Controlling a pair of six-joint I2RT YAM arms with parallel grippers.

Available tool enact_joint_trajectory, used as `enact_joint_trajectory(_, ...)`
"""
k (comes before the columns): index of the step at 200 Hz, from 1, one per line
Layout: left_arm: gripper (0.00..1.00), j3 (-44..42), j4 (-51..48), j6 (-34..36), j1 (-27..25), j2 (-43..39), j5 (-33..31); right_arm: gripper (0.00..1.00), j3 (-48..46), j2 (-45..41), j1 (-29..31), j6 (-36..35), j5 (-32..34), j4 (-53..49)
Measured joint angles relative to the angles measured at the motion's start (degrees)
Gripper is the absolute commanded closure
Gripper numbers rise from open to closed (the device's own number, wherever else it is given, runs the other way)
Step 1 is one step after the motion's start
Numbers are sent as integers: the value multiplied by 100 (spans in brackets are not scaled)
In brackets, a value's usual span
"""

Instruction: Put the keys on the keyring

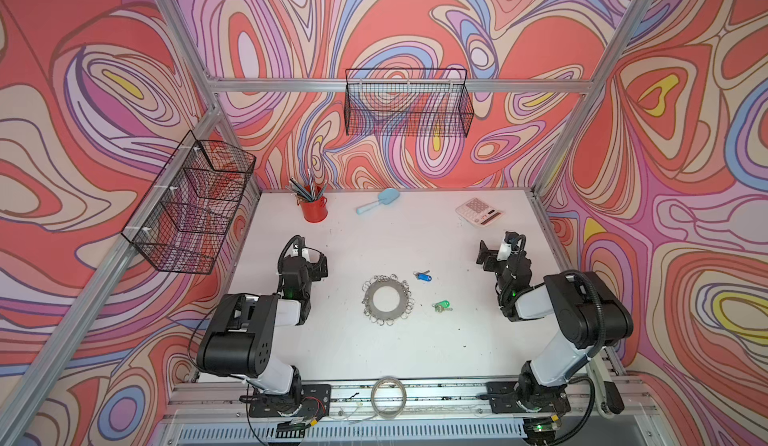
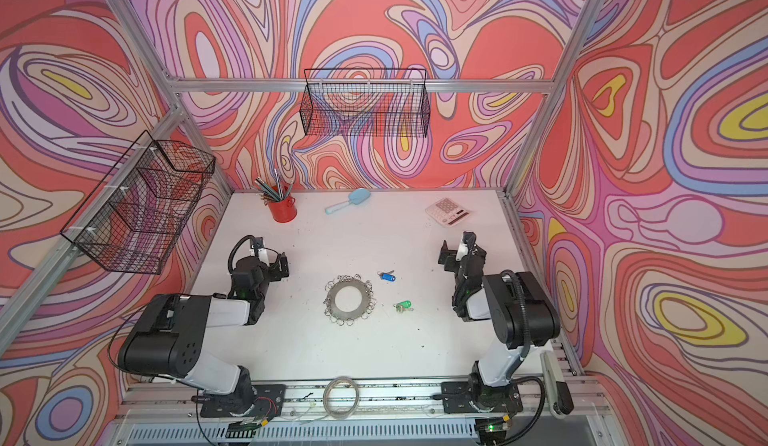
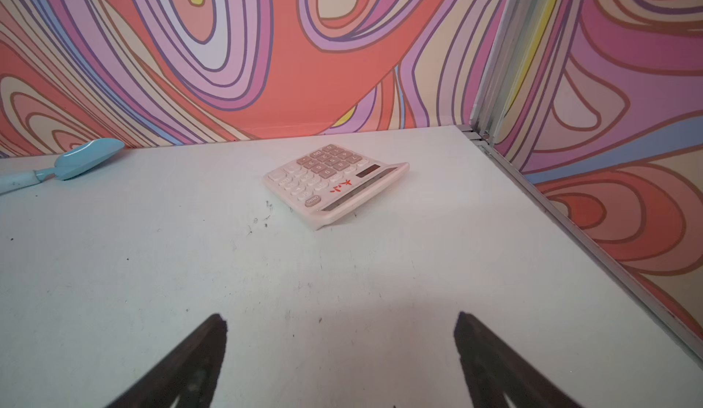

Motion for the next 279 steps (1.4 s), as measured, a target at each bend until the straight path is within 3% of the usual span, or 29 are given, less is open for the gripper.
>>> enact_joint_trajectory(240,0,0,-7,-2,0,-2,-22,2,0,-9,0,2,-22,-22)
enact_joint_trajectory(279,0,201,-931,-63,4,-573,-179,2,199,-927,-2,140,155,-1165)
